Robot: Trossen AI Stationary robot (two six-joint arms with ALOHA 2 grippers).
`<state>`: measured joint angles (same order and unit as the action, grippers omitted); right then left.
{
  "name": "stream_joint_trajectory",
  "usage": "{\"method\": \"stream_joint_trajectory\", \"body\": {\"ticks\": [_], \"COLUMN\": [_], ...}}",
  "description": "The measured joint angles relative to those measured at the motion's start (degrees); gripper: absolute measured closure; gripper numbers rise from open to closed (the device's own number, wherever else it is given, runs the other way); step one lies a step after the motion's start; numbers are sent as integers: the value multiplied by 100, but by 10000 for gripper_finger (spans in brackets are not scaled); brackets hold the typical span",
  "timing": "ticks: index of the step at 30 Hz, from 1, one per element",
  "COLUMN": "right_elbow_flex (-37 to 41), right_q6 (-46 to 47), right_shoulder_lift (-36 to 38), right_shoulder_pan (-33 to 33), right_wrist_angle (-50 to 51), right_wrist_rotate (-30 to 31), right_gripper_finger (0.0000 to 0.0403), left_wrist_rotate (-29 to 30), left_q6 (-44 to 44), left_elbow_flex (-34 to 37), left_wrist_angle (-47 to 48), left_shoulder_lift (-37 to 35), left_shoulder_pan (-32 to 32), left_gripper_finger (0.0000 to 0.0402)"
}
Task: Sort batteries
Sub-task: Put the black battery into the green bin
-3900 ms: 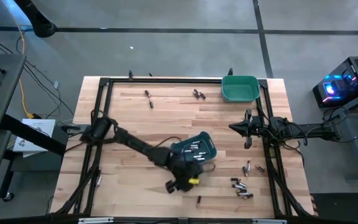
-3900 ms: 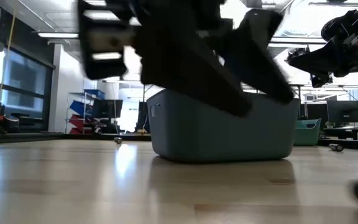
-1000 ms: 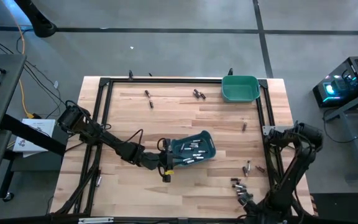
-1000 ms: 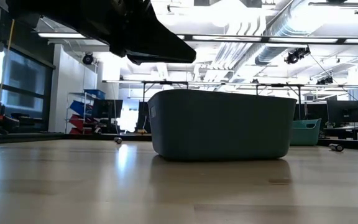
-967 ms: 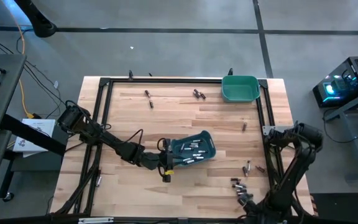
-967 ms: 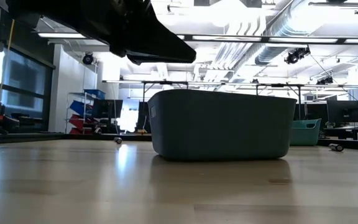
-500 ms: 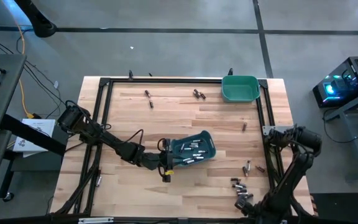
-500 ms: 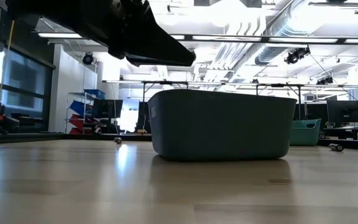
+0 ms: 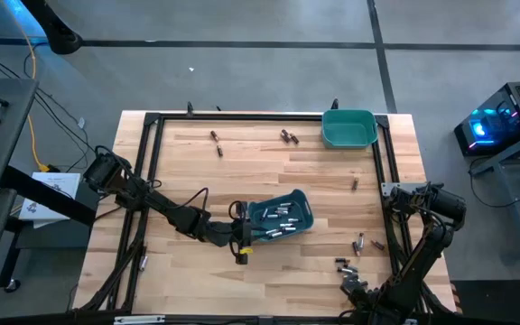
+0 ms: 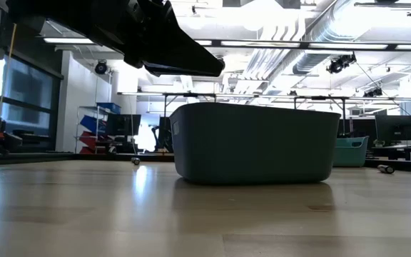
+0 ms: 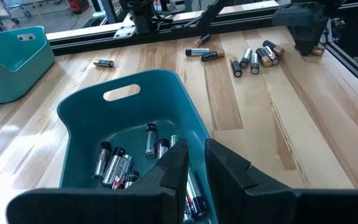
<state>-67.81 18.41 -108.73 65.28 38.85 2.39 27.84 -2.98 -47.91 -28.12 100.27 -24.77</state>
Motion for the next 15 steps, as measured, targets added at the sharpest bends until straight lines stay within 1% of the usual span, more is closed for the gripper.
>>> {"method": "stream_joint_trajectory", "body": {"ticks": [2,5,7,12,13,15], "right_elbow_flex": [0,0,0,-3,-4,-4], "right_q6": [303,642,820,1152,1196,1226], "right_shoulder_lift": [0,0,0,-20,-20,-2], "right_shoulder_pan": [0,0,-15,-131,-156,-216], "right_wrist_angle": [75,90,94,101,86,39], "right_wrist_rotate": [-20,-66,-66,-108,-124,-157], "right_gripper_finger": [229,257,285,370,381,383], "left_wrist_rotate": [-1,2,2,-1,-1,-1], "left_q6": [-1,-1,-1,-75,-92,-142], "left_elbow_flex": [0,-1,1,-1,-1,0], "left_wrist_angle": [0,-3,-9,-11,-11,-11], "left_shoulder_lift": [0,0,0,0,0,0], "left_shoulder_pan": [0,0,0,0,0,-7], "left_gripper_finger": [355,355,355,355,355,355]}}
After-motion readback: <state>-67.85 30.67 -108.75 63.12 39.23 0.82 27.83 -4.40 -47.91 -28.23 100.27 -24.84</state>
